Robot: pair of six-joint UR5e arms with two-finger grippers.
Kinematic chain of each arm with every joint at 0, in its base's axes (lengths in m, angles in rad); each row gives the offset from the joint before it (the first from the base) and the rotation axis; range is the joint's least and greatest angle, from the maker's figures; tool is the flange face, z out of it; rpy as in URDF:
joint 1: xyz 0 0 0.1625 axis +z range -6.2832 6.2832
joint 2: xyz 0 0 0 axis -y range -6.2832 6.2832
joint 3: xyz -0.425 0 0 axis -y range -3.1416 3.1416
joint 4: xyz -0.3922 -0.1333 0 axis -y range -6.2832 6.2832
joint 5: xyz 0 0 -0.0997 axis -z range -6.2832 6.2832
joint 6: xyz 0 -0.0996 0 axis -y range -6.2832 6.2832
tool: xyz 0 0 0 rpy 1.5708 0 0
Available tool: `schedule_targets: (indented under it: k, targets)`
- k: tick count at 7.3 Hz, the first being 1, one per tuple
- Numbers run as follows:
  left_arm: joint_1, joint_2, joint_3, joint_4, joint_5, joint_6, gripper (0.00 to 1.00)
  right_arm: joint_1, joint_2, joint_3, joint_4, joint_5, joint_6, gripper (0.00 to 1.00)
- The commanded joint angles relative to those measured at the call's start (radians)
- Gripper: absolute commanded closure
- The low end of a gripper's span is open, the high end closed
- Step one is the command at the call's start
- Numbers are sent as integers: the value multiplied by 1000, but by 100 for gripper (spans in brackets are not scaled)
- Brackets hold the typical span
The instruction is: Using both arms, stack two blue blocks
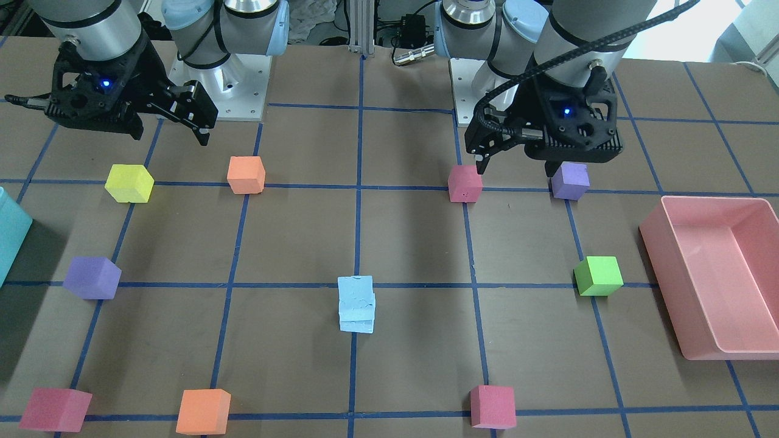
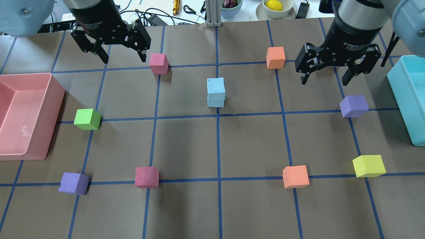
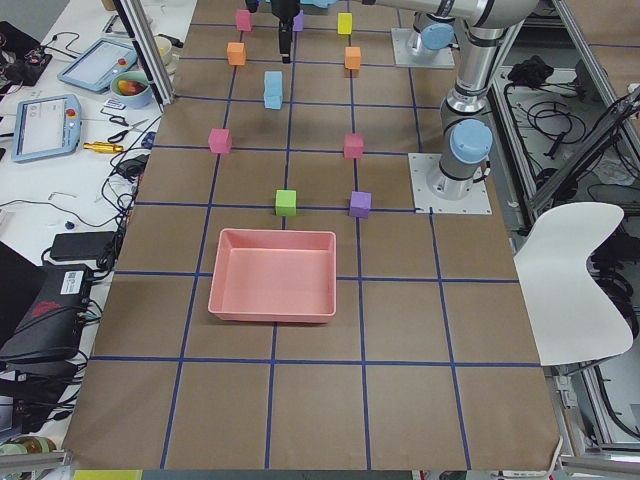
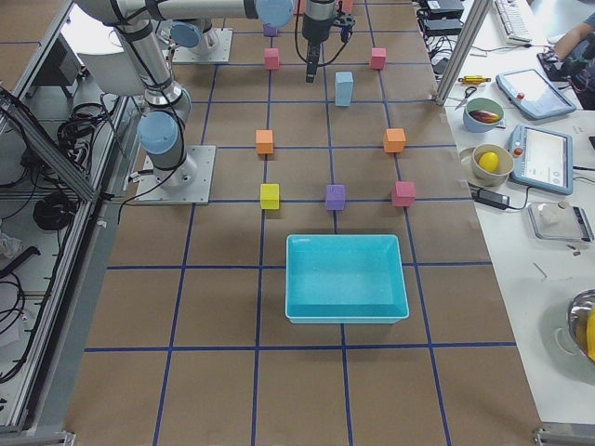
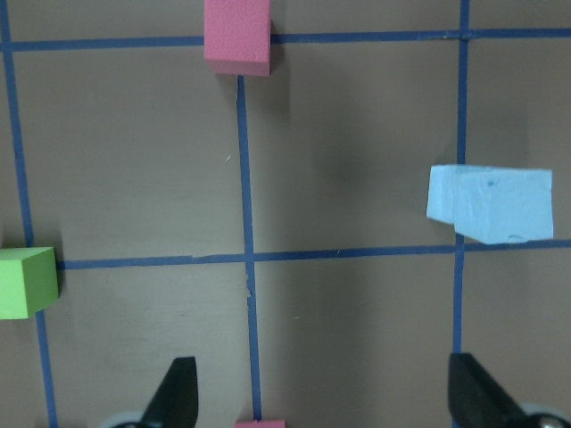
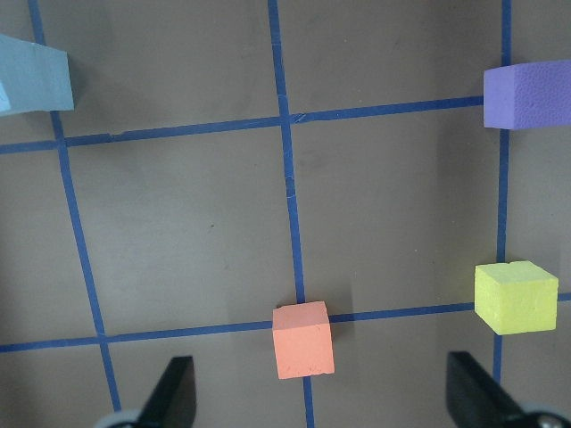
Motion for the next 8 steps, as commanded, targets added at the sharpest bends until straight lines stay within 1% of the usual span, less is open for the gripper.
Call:
schedule_targets:
  k: [1, 3, 8]
  targets:
    - [3, 52, -74, -15, 1, 2, 0, 0, 0, 1, 0, 0, 0, 0]
    - [34, 62, -80, 43, -2, 9, 0, 0, -4, 3, 0, 0, -3, 0]
    - [37, 74, -87, 57, 1, 6, 0, -2, -6, 3, 3, 0, -3, 0]
